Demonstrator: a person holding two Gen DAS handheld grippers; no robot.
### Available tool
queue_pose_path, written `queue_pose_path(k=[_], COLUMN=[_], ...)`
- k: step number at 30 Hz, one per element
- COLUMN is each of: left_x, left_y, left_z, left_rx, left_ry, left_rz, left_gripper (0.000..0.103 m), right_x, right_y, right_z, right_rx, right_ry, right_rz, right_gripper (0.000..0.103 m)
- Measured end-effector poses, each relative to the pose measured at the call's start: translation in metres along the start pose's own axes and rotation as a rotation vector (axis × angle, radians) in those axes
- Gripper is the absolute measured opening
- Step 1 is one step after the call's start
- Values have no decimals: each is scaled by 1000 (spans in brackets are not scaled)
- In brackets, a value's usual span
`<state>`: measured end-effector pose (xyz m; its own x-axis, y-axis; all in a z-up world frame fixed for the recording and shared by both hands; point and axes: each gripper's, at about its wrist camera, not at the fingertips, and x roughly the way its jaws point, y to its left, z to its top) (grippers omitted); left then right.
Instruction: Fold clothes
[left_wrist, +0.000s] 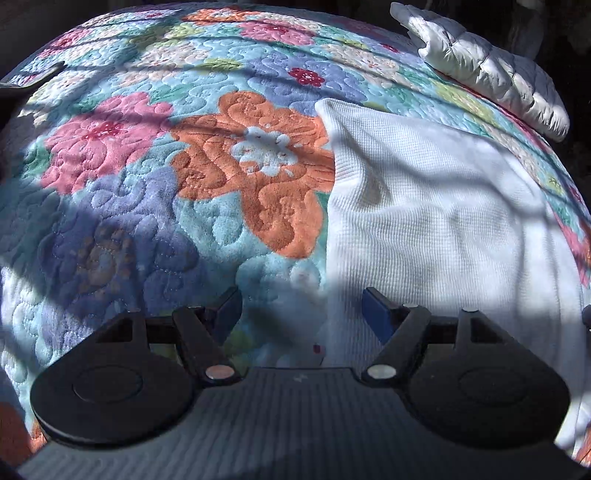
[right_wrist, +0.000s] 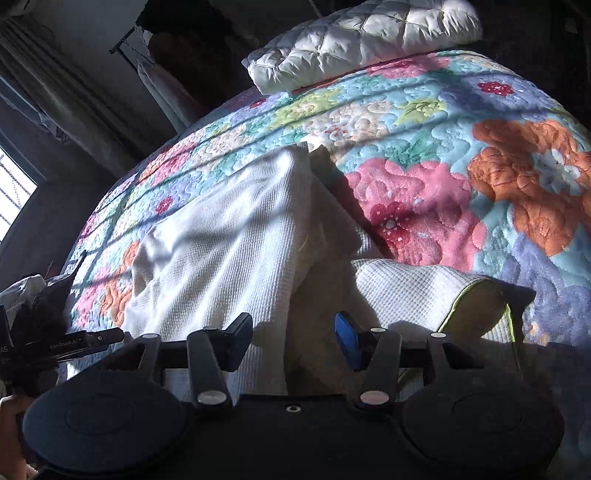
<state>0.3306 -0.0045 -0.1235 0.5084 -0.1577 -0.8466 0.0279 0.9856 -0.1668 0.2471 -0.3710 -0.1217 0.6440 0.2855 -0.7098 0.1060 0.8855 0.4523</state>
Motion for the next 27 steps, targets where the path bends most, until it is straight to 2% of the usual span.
queue_pose_path(k=[3, 7, 13, 18, 20, 22, 24, 26, 27], left_x=[-15, -35, -100, -116, -122, -127, -133, -128, -126], left_y=[4, 3, 1, -16, -23, -30, -37, -60, -70], left_z=[-25, -58, -105, -119, -125, -130, -135, -130, -127], left_rx=[-44, 23, 77, 106, 117, 128, 140, 166, 185], left_ry=[30, 88, 26, 1, -9, -19, -29, -37, -37], left_rz=[29, 132, 130, 57, 27, -4, -34, -81, -106], left_gripper=[72, 73, 73, 73, 73, 73, 73, 73, 73], right_x=[-15, -41, -72, -97, -97, -94, -89, -84, -78], right_y=[4, 11, 13, 15, 29, 42, 44, 42, 42], right_z=[-22, -57, -110, -154, -170, -183, -186, -184, -181], right_rx=[-24, -81, -96, -107, -207, -274, -254, -236, -241], right_ry=[0, 4, 15, 29, 62, 20, -53, -107, -108], right_rz=[10, -11, -5, 10, 34, -14, -72, -63, -23], right_gripper=[55, 56, 56, 56, 56, 55, 55, 55, 43])
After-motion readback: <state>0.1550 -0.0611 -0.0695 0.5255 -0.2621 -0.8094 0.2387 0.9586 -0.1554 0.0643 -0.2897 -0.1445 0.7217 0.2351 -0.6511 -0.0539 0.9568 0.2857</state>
